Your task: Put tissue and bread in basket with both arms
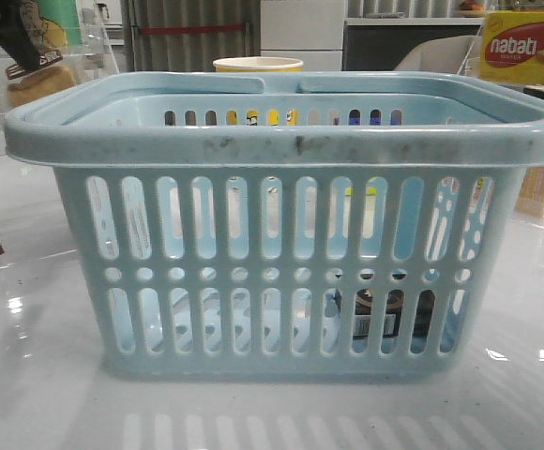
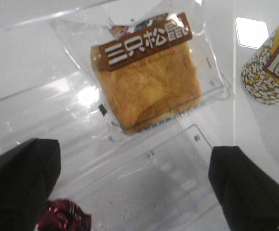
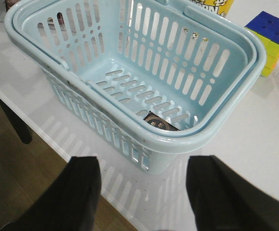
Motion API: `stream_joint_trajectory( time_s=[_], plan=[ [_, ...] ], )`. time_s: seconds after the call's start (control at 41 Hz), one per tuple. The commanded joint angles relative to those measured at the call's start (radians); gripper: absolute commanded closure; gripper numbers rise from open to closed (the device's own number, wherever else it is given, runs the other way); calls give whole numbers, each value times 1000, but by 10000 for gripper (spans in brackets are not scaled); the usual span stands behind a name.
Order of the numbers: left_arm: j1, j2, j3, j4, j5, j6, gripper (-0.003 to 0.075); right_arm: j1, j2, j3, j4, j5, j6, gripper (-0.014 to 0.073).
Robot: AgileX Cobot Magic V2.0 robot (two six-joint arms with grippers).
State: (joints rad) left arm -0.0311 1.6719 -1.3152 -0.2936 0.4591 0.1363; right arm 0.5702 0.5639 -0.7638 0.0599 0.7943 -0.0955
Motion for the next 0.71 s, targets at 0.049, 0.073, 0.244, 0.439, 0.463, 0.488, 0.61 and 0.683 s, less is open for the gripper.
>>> stream_joint_trajectory(
  time_s=[0.049,0.073,0.244,0.439,0.463,0.488,0.61,0.683],
  plan=[
    [-7,32,-77,-20,-133,1,43,1,1,-25,-3,-76,-10,93],
    [-7,46,-84,-23,-147,1,43,1,1,-25,-3,-76,-10,93],
    [-7,109,-118,-46,-202,1,43,1,1,-25,-3,-76,-10,93],
    [-9,165,-151,-96,-236,1,43,1,1,-25,-3,-76,-10,93],
    [-9,171,-151,-104,-244,1,43,1,1,-25,-3,-76,-10,93],
    [-11,173,-151,-107,-246,1,43,1,1,-25,-3,-76,-10,93],
    [-15,190,-151,-109,-258,1,43,1,1,-25,-3,-76,-10,93],
    [-21,192,-151,-114,-258,1,47,1,1,-25,-3,-76,-10,93]
  ],
)
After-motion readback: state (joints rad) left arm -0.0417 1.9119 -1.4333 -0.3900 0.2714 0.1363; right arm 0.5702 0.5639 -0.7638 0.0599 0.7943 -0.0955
